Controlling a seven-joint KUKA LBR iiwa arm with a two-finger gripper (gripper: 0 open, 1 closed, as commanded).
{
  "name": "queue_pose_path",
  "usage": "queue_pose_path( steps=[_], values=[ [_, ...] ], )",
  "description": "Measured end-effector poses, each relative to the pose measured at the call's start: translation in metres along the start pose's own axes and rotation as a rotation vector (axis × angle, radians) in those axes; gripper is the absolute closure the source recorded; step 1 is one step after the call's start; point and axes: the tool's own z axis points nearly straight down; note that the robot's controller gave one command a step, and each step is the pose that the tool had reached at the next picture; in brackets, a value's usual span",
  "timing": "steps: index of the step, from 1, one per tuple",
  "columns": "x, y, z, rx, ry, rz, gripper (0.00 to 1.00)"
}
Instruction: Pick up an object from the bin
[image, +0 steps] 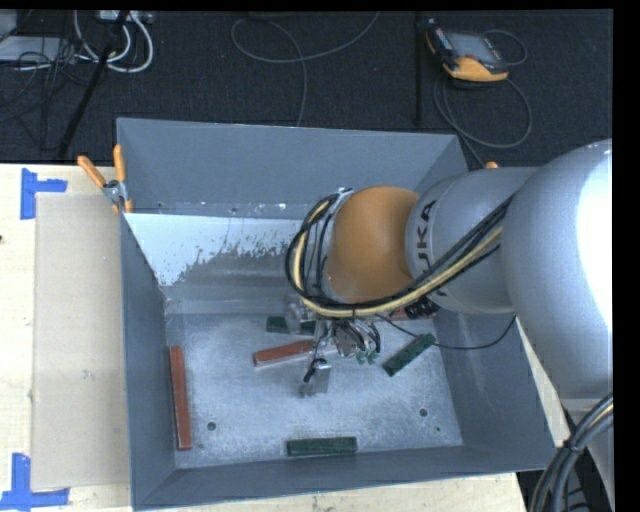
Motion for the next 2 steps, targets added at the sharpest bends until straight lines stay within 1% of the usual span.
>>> queue_pose_path(
  steps=[1, 2],
  values=[
    [0.027, 0.02, -0.001, 0.003, 0.0, -0.118, 0.0],
    [0.013, 0.024, 0.0, 0.003, 0.002, -0.127, 0.0]
  ],
)
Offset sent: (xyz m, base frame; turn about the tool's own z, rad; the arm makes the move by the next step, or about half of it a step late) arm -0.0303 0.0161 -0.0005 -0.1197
